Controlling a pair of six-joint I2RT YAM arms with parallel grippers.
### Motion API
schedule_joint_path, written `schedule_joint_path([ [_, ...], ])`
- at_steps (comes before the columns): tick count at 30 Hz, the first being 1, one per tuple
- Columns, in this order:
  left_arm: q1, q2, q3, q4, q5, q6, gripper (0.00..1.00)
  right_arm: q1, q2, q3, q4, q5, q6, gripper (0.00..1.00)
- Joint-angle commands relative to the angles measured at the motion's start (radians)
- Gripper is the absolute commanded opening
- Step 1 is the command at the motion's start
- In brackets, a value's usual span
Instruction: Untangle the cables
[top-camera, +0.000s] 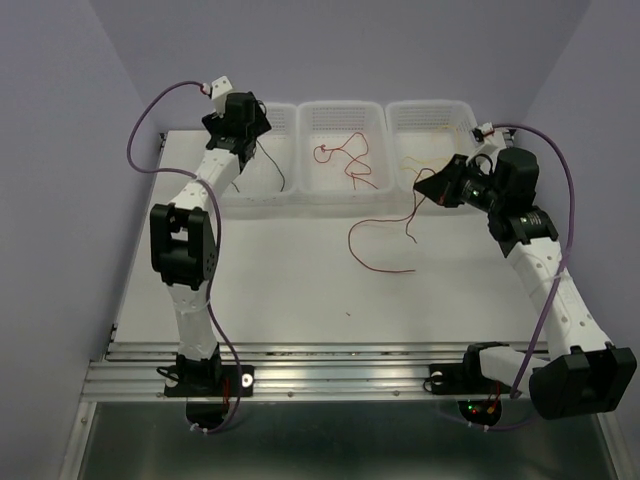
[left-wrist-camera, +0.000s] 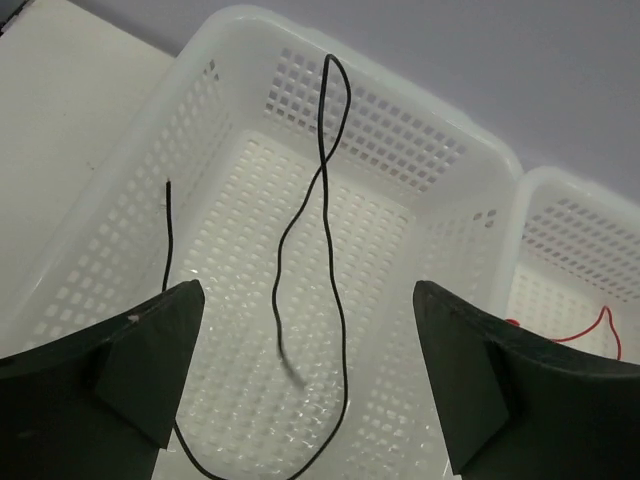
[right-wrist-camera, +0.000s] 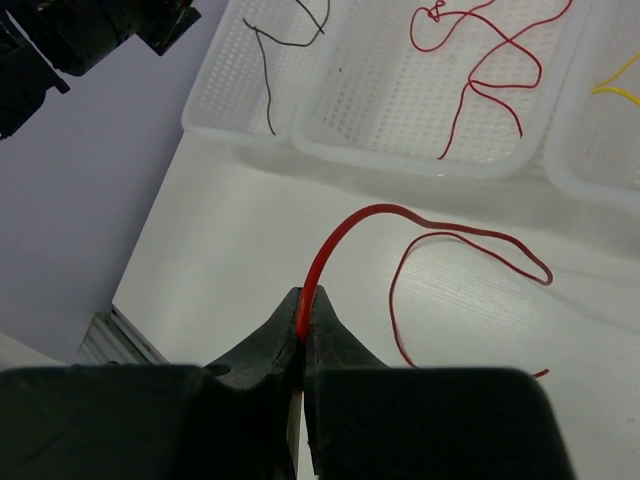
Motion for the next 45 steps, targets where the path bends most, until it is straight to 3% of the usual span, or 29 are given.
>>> schedule_joint_path([
  [1,0.003,-0.142,0.048,-0.05,-0.002,-0.001,0.99,0.008,0.005,0.112,0.047,-0.073,-0.006,0.01],
  [6,0.003,-0.281,0.007,-0.064,0.057,0.009,0.99,0.008,0.042,0.297,0.085,-0.166,0.008,0.01],
  [11,0.002,-0.407,0.017,-0.214,0.123,-0.003,0.99,0.008,0.147,0.552,0.111,-0.246,0.048,0.01],
  [14,0.0,-0.489,-0.044,-0.273,0.129,-0.035,0.99,0.008,0.264,0.776,0.112,-0.195,0.077,0.01],
  [20,0.0,-0.71,-0.343,-0.237,0.166,-0.041,0.99,0.008,0.577,1.272,0.185,-0.093,0.16,0.01],
  [24,0.002,-0.827,-0.449,-0.268,0.155,-0.082,0.99,0.008,0.695,1.347,0.487,0.035,0.268,0.01],
  [28,0.0,-0.937,-0.604,-0.238,0.199,-0.113,0.99,0.008,0.818,1.436,0.565,0.103,0.371,0.01],
  [32,0.0,-1.02,-0.755,-0.222,0.201,-0.147,0.99,0.044,0.899,1.384,0.659,0.079,0.425,0.01],
  [39,0.0,-1.057,-0.828,-0.237,0.176,-0.176,0.99,0.144,0.889,1.097,0.581,0.149,0.16,0.01],
  [45,0.0,-1.06,-0.868,-0.264,0.163,-0.204,0.99,0.185,0.898,0.874,0.559,0.161,0.054,0.01],
])
